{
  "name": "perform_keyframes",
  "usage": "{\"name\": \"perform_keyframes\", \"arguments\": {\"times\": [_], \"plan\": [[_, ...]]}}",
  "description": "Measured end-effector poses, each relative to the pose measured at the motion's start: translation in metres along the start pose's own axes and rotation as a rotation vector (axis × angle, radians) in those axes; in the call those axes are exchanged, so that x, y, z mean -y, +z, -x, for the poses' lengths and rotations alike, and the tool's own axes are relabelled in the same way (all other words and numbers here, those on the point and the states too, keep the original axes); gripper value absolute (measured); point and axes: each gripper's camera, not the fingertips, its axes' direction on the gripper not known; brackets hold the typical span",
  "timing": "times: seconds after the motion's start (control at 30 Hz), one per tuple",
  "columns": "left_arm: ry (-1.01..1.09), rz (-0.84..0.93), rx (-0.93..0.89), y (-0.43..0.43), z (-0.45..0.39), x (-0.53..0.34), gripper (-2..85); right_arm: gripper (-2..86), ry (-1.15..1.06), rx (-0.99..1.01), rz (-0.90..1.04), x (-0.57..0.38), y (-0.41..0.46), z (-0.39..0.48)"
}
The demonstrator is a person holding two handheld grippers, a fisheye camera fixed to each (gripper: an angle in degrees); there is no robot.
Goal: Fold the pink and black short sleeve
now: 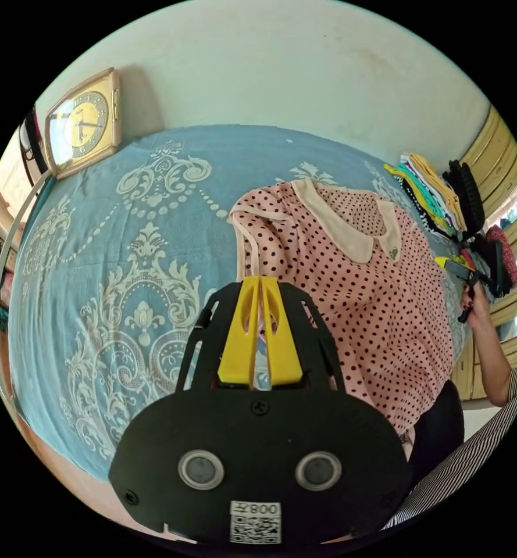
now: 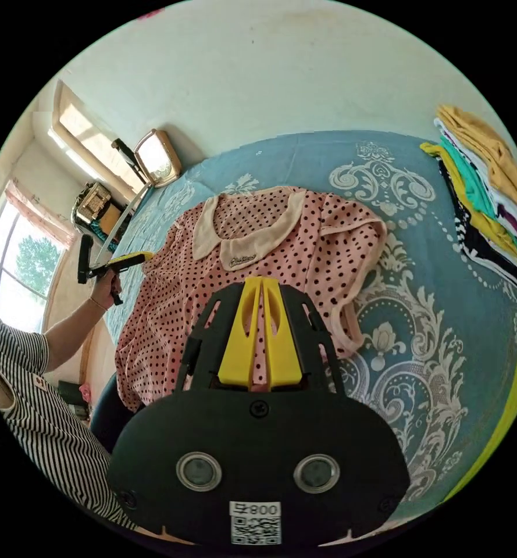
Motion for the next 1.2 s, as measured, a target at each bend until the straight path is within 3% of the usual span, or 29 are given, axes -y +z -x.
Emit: {"name": "perform_keyframes", "arguments": {"times": [0.13,0.2,0.43,0.53,0.63,0.77,0.97,1.07,1.2], "plan": [[0.009,-0.054,-0.066,-0.004,0.003,-0.025,0.2,0.2,0.145,-0.039,-0.079,-0.056,-0.047,-0.031],[0.037,0.058,0.011,0.017,0.003,-0.037,0.2,0.2,0.229,-0.036,-0.099,-0.083,-0.066,-0.052],[-0.006,0.082,-0.011,0.033,0.032,-0.075,0.2,0.1,0.200,-0.038,-0.074,-0.084,-0.073,-0.061],[-0.023,0.090,0.009,0.036,0.041,-0.090,0.3,0.1,0.184,-0.268,0.088,-0.081,-0.048,-0.060],[-0.096,0.080,0.013,0.030,0.055,-0.112,0.5,0.4,0.229,-0.190,0.069,-0.093,-0.063,-0.080],[-0.140,0.018,-0.149,0.004,0.071,-0.167,1.7,1.3,0.204,-0.125,0.019,-0.120,-0.102,-0.066],[-0.259,0.146,-0.342,0.018,0.090,-0.257,6.5,6.1,0.286,0.087,0.100,-0.188,-0.104,-0.049],[-0.274,0.176,-0.434,0.032,0.092,-0.277,5.8,5.9,0.332,0.067,0.145,-0.206,-0.101,-0.051],[-0.216,0.264,-0.363,0.042,0.089,-0.291,2.2,1.5,0.361,0.041,0.176,-0.208,-0.099,-0.051]]}}
